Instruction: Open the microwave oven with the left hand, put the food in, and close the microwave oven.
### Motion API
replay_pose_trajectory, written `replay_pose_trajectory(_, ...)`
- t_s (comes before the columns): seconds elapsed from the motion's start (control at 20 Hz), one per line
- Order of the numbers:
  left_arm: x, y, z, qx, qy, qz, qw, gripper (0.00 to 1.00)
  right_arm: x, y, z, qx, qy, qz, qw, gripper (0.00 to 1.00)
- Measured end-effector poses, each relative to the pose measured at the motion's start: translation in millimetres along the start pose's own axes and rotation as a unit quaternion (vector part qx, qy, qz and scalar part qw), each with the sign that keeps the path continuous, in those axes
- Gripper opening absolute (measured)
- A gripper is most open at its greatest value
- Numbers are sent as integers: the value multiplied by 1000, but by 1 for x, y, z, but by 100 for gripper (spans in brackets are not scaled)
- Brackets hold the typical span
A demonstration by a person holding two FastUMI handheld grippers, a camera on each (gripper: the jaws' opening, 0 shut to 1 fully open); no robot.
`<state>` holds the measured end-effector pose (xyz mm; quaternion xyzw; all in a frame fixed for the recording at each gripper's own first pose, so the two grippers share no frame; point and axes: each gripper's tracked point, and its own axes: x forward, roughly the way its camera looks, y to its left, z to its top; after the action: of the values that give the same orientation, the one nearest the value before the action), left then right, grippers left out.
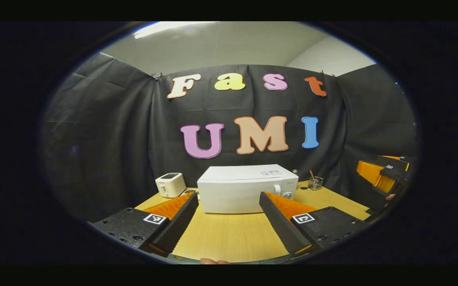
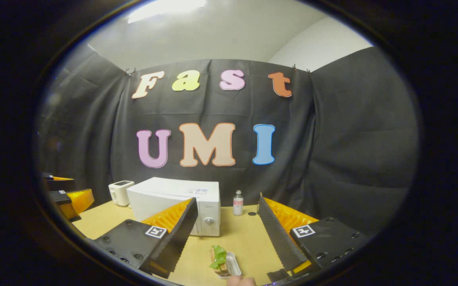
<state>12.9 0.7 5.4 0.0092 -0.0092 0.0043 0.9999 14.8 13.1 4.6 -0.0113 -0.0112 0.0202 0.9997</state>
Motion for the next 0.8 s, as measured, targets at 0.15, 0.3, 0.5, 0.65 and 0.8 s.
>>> replay_pose_trajectory(0.15, 2, 0, 1, -3, -1, 1, 1000, 99, 2, 0, 6, -5, -7, 0, 1000, 96)
replay_pose_trajectory(0.3, 4, 0, 0, -2, -1, 0, 1000, 99, 3, 2, 5, -6, -7, 2, 1000, 96)
replay_pose_trajectory(0.5, 6, 1, 4, 1, -5, -1, 1000, 99, 5, 5, 5, -4, -7, 4, 1000, 97)
replay_pose_trajectory(0.65, 9, 1, 1, 0, -3, -1, 1000, 99, 6, 7, 7, -8, -9, 5, 1000, 97)
replay_pose_trajectory(0.8, 19, 3, 2, 1, -8, 3, 1000, 99, 6, 5, 7, -9, -11, 5, 1000, 97)
